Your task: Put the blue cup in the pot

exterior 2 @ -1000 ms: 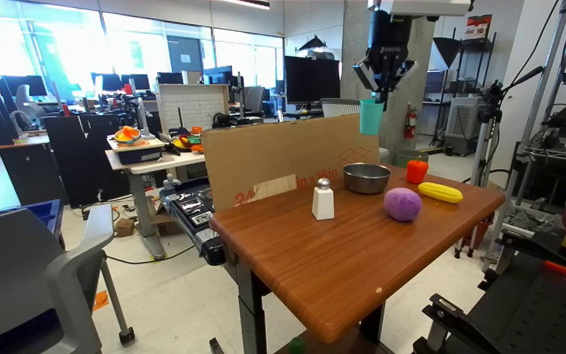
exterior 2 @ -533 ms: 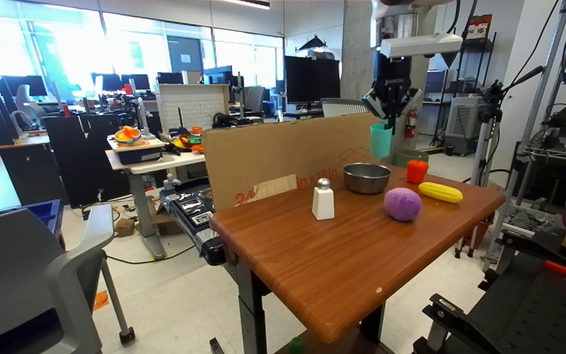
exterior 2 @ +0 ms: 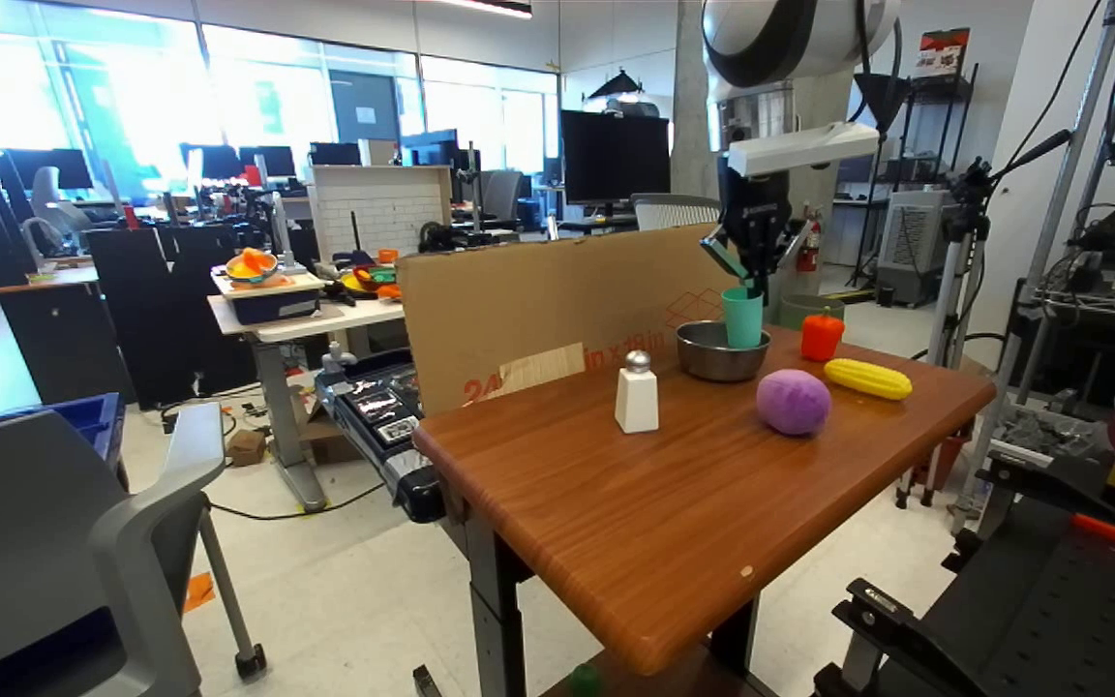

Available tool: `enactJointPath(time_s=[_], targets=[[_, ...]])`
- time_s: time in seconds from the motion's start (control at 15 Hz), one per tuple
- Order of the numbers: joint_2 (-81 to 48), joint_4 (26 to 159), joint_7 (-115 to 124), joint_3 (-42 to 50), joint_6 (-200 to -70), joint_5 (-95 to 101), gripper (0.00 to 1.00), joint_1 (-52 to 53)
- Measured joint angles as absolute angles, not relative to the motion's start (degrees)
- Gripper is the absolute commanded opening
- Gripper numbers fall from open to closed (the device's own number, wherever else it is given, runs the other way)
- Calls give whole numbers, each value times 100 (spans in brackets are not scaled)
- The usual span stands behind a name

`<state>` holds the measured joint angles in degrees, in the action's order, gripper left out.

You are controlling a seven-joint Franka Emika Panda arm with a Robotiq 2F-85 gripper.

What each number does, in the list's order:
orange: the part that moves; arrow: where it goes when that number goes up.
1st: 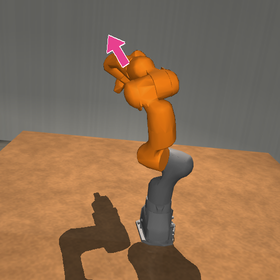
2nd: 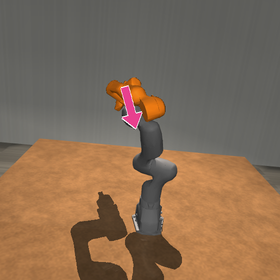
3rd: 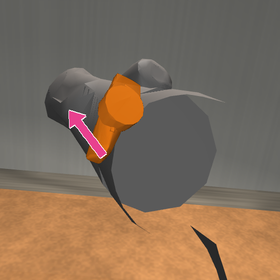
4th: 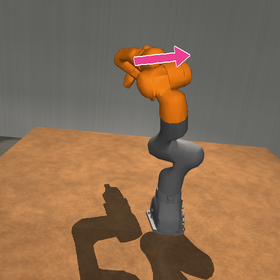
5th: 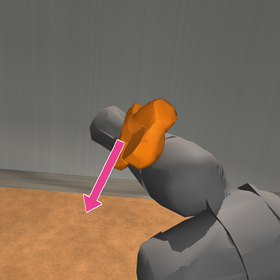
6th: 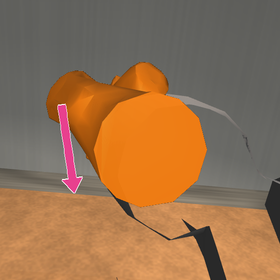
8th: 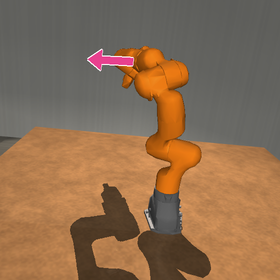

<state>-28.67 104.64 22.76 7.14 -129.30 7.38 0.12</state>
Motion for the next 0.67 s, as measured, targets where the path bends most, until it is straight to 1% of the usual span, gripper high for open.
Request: enactJointPath(time_s=[0.13, 0.2, 0.27, 0.33, 0.67], targets=[[-2980, 10387, 2285, 714, -12930, 738, 1, 46], [-3026, 10358, 2285, 714, -12930, 738, 28, 56], [-3069, 10334, 2286, 714, -12930, 738, 29, 60], [-3099, 10323, 2286, 714, -12930, 737, 34, 59], [-3141, 10316, 2286, 726, -12930, 733, 72, 53]])
